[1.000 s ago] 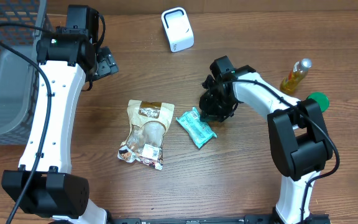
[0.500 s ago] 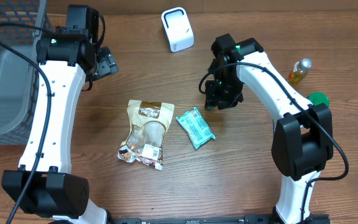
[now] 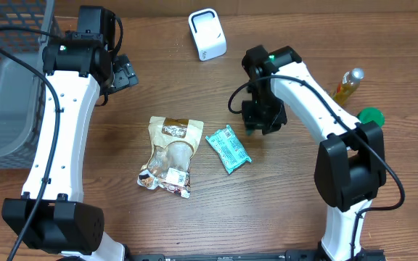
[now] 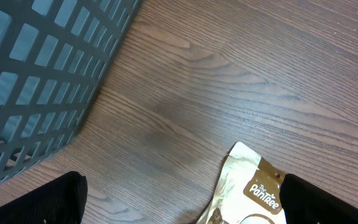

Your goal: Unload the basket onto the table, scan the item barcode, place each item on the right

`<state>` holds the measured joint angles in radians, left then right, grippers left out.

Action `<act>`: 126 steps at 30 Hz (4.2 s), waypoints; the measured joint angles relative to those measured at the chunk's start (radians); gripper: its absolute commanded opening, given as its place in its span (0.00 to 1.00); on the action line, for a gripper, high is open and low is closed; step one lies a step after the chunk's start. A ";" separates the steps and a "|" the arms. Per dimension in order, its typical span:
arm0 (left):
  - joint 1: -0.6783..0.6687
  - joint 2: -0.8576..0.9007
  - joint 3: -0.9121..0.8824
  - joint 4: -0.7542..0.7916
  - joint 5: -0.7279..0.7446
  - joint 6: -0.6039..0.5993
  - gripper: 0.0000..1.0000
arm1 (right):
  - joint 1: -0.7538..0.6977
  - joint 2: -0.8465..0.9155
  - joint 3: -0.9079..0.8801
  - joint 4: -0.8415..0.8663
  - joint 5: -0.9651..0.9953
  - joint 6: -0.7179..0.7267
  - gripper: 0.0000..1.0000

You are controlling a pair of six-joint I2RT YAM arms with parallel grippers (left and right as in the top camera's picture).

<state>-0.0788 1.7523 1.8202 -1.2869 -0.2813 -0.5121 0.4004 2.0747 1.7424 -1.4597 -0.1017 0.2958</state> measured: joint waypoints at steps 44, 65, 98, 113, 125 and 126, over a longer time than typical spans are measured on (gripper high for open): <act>0.000 0.000 0.000 0.000 0.000 0.000 1.00 | 0.108 0.000 -0.002 0.070 0.035 0.109 0.22; 0.000 0.000 0.000 0.000 0.000 0.000 0.99 | 0.152 0.000 -0.178 0.136 -0.155 0.678 0.46; 0.000 0.000 0.000 0.000 0.000 0.000 0.99 | 0.236 -0.015 -0.257 0.301 0.135 1.072 0.26; 0.000 0.000 0.000 0.000 0.000 0.000 1.00 | 0.046 -0.013 -0.165 0.364 0.053 0.374 0.48; 0.000 0.000 0.000 0.000 0.000 0.000 0.99 | -0.104 -0.013 -0.174 0.363 -0.217 0.263 0.35; 0.000 0.000 0.000 0.000 0.000 0.000 1.00 | -0.103 -0.013 -0.191 0.376 -0.239 0.256 0.35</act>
<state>-0.0788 1.7523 1.8202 -1.2869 -0.2817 -0.5121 0.2974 2.0617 1.5517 -1.0836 -0.3405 0.5522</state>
